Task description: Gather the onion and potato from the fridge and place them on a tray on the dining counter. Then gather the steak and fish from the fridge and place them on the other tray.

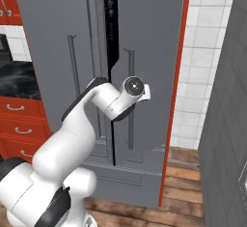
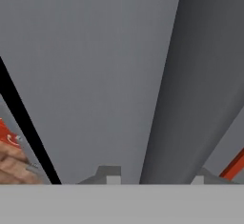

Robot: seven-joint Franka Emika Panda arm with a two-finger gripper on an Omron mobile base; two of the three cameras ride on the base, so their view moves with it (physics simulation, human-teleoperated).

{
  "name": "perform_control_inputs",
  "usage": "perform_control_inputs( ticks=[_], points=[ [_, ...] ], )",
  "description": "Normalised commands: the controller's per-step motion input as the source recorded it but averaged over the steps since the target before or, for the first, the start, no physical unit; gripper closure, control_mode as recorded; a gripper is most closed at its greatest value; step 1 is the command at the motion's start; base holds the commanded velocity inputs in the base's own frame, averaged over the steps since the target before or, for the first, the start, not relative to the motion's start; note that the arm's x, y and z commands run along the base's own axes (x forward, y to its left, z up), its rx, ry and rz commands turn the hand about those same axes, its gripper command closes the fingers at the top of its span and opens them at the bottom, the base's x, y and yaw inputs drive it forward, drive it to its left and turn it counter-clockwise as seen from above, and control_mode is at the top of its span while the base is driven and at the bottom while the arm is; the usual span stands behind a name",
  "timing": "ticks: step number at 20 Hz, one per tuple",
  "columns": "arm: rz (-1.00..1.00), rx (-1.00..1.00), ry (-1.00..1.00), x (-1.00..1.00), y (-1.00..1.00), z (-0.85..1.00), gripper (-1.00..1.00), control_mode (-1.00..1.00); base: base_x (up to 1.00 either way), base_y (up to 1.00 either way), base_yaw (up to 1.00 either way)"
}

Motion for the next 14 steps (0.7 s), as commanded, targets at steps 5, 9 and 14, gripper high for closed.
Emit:
perform_control_inputs(
  ticks=[5,9,14],
  points=[
    [0.04,0.0,0.0,-0.11,-0.17,-0.01,1.0,-1.0,0.0,0.0,0.0],
    [0.04,0.0,0.0,-0.11,-0.19,-0.01,1.0,-1.0,0.0,0.0,0.0],
    [0.03,0.0,0.0,-0.11,-0.17,0.0,1.0,-1.0,0.0,0.0,0.0]
  ],
)
